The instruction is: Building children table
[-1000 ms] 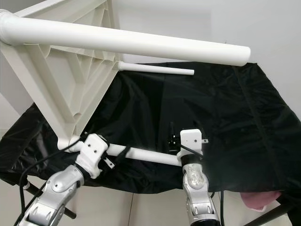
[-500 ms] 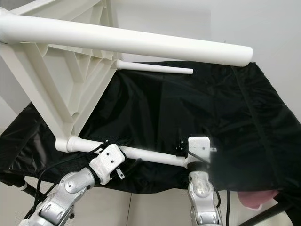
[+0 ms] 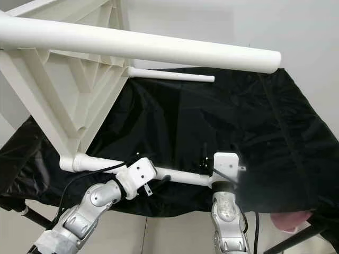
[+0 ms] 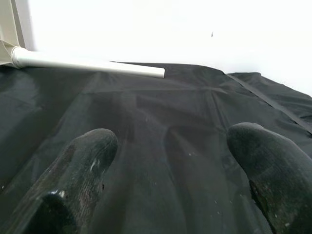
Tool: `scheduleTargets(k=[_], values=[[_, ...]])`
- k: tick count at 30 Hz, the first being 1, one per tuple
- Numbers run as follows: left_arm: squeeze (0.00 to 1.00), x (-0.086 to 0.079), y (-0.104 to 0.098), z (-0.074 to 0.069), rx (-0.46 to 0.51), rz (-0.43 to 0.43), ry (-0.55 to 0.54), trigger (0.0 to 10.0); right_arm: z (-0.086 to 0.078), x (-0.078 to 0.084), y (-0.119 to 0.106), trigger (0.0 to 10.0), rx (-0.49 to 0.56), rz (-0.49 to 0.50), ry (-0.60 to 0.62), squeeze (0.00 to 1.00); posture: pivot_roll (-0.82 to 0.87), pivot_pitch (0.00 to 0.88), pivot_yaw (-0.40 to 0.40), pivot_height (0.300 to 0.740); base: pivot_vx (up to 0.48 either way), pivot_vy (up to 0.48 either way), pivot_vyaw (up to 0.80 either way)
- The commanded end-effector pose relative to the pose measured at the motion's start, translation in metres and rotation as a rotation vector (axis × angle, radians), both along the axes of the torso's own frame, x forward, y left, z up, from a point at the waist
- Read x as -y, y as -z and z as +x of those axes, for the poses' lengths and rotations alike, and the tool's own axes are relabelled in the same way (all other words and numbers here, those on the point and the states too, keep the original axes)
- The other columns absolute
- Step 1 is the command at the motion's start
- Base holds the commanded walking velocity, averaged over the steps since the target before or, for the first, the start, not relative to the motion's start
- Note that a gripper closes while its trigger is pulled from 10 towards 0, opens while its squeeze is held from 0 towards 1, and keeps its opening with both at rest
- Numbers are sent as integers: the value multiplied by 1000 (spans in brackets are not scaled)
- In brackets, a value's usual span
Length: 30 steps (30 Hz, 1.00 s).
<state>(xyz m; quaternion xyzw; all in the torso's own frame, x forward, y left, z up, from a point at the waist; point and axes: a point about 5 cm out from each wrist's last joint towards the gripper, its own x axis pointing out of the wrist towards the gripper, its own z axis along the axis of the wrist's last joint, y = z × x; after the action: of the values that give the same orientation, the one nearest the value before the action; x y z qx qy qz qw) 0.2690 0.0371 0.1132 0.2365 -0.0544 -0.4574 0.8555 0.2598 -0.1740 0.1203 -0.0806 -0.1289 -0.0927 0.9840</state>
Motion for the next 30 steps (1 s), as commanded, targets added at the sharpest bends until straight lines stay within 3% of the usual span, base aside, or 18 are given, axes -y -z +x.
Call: scheduleTargets(k=[1,24,26,30], values=[[0,0,3,2,34,6,-62,10000,1,-2,0,10000,-5,9,5,0,-78,20,92,740,0,0,0],[0,6,10,3,76,97,17,10000,-2,-2,2,10000,-19,19,18,0,-73,41,102,740,0,0,0],[0,7,15,5,74,150,30,10000,-1,-1,2,10000,-19,20,24,0,-71,39,102,740,0,0,0],[0,9,17,8,81,176,34,10000,0,-1,2,10000,-18,23,26,0,-72,38,104,740,0,0,0]])
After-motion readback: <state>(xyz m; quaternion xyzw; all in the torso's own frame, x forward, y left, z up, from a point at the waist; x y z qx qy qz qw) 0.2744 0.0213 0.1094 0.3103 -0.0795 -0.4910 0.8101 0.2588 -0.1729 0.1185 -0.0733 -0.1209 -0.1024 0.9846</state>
